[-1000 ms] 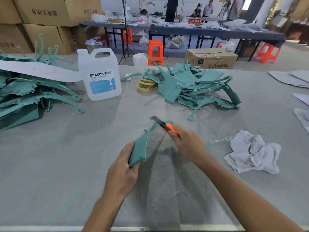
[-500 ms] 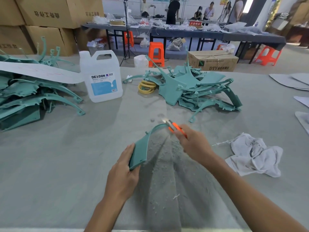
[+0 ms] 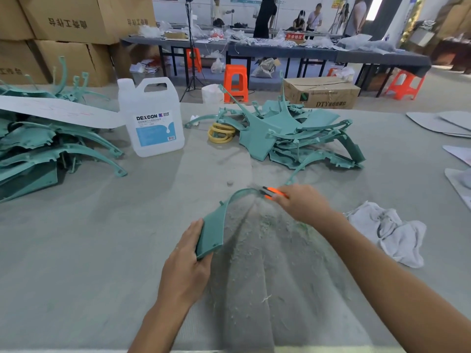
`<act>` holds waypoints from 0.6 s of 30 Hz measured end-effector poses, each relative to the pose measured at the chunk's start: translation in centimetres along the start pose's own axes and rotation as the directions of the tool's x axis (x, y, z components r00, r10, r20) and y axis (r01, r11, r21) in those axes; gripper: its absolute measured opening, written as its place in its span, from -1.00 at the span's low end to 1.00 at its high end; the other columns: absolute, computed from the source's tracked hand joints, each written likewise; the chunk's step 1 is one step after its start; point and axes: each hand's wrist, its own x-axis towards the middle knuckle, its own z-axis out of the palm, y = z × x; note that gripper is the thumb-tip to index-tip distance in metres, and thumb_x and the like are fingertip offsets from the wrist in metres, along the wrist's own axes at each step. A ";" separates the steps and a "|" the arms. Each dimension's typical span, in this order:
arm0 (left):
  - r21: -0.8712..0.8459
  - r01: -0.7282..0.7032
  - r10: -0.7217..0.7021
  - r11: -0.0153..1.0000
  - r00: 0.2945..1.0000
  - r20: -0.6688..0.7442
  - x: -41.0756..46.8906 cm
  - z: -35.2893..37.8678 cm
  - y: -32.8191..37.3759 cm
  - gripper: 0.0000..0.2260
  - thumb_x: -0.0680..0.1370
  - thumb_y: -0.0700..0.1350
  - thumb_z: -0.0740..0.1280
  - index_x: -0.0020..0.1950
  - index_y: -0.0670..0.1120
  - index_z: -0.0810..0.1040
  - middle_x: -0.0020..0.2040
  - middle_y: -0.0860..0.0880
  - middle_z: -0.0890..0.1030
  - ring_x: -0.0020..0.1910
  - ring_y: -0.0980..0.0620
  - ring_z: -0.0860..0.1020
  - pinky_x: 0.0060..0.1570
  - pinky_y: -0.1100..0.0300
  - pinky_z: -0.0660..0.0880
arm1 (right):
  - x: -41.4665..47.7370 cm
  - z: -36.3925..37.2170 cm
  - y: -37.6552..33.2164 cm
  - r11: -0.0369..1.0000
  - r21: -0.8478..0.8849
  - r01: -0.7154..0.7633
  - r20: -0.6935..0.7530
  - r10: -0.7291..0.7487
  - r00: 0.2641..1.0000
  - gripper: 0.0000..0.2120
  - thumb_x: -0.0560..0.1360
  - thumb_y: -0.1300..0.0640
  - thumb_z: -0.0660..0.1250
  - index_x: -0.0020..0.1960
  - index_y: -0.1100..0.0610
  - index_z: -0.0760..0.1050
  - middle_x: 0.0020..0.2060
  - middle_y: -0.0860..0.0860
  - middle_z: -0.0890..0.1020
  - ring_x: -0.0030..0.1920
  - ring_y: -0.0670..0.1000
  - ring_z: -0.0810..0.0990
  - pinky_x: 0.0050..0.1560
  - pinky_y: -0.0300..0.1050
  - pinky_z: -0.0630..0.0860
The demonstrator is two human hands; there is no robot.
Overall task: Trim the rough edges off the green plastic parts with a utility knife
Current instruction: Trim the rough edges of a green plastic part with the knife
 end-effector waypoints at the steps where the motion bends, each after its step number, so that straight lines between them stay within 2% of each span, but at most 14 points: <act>1: -0.009 0.000 0.000 1.000 1.000 -0.002 0.0 0.0 0.0 -0.44 0.61 -0.05 0.36 0.58 0.11 0.27 0.53 0.20 0.35 0.48 0.10 0.36 0.38 0.18 0.34 | 0.8 0.3 0.9 0.995 -0.041 -0.096 0.031 0.097 0.995 -0.65 0.69 -0.10 0.12 0.01 0.10 0.55 -0.20 0.06 0.58 -0.14 0.11 0.60 -0.17 -0.04 0.51; 3: -0.025 -0.006 0.005 1.000 1.000 -0.004 0.0 0.0 0.0 -0.44 0.61 -0.06 0.36 0.58 0.11 0.28 0.52 0.20 0.35 0.48 0.11 0.36 0.39 0.18 0.34 | 1.4 1.1 2.0 0.974 -0.076 -0.213 0.044 0.217 0.975 -0.67 0.67 -0.09 0.15 -0.01 0.12 0.54 -0.20 0.08 0.57 -0.16 0.12 0.58 -0.18 -0.05 0.48; 5: -0.010 -0.014 0.014 1.000 1.000 -0.013 0.0 0.0 -0.1 -0.44 0.60 -0.08 0.37 0.58 0.10 0.29 0.52 0.18 0.37 0.48 0.08 0.38 0.39 0.13 0.37 | 1.4 1.7 1.9 0.972 -0.075 -0.223 -0.031 0.221 0.975 -0.68 0.67 -0.10 0.13 -0.01 0.08 0.53 -0.24 0.04 0.57 -0.24 0.07 0.56 -0.25 -0.08 0.44; 8: 0.000 -0.011 0.011 1.000 1.000 -0.013 0.1 0.1 -0.2 -0.44 0.60 -0.11 0.37 0.58 0.08 0.30 0.51 0.14 0.39 0.48 0.05 0.39 0.39 0.06 0.40 | 0.6 2.5 0.5 0.985 0.102 -0.141 -0.182 0.158 0.971 -0.67 0.68 -0.14 0.09 -0.16 -0.02 0.40 -0.33 -0.03 0.53 -0.35 -0.01 0.50 -0.39 -0.10 0.32; 10: -0.002 -0.012 0.012 1.000 1.000 -0.015 0.1 0.1 -0.1 -0.44 0.60 -0.11 0.37 0.58 0.07 0.31 0.51 0.13 0.40 0.47 0.03 0.40 0.39 0.06 0.41 | 0.0 3.4 -0.7 0.977 0.205 -0.054 -0.192 0.094 0.977 -0.62 0.68 -0.18 0.09 -0.22 -0.01 0.37 -0.37 -0.06 0.53 -0.38 -0.04 0.49 -0.40 -0.11 0.27; 12: -0.005 -0.005 0.005 1.000 1.000 -0.025 0.2 0.1 -0.1 -0.44 0.60 -0.10 0.37 0.58 0.08 0.31 0.51 0.14 0.40 0.47 0.04 0.41 0.39 0.08 0.40 | -0.3 4.1 -0.9 0.985 0.165 -0.057 -0.142 0.081 0.987 -0.62 0.69 -0.17 0.10 -0.16 0.03 0.44 -0.28 -0.01 0.60 -0.30 0.04 0.52 -0.31 -0.07 0.32; 15: -0.034 0.013 -0.014 0.999 0.999 -0.028 0.1 0.1 0.0 -0.45 0.60 -0.09 0.36 0.58 0.11 0.30 0.50 0.15 0.41 0.45 0.05 0.42 0.39 0.10 0.40 | 0.1 3.1 0.5 0.977 0.004 -0.213 -0.062 0.213 0.975 -0.62 0.71 -0.10 0.08 0.02 0.13 0.52 -0.09 0.11 0.65 -0.14 0.17 0.57 -0.19 -0.04 0.38; 18: -0.035 0.015 -0.016 0.999 0.999 -0.029 0.1 0.1 -0.1 -0.45 0.61 -0.07 0.35 0.58 0.13 0.30 0.50 0.17 0.41 0.45 0.06 0.42 0.38 0.07 0.42 | 0.4 2.2 0.5 0.982 0.041 -0.186 -0.136 0.190 0.972 -0.63 0.70 -0.11 0.09 0.00 0.13 0.53 -0.19 0.07 0.62 -0.20 0.13 0.59 -0.24 -0.03 0.47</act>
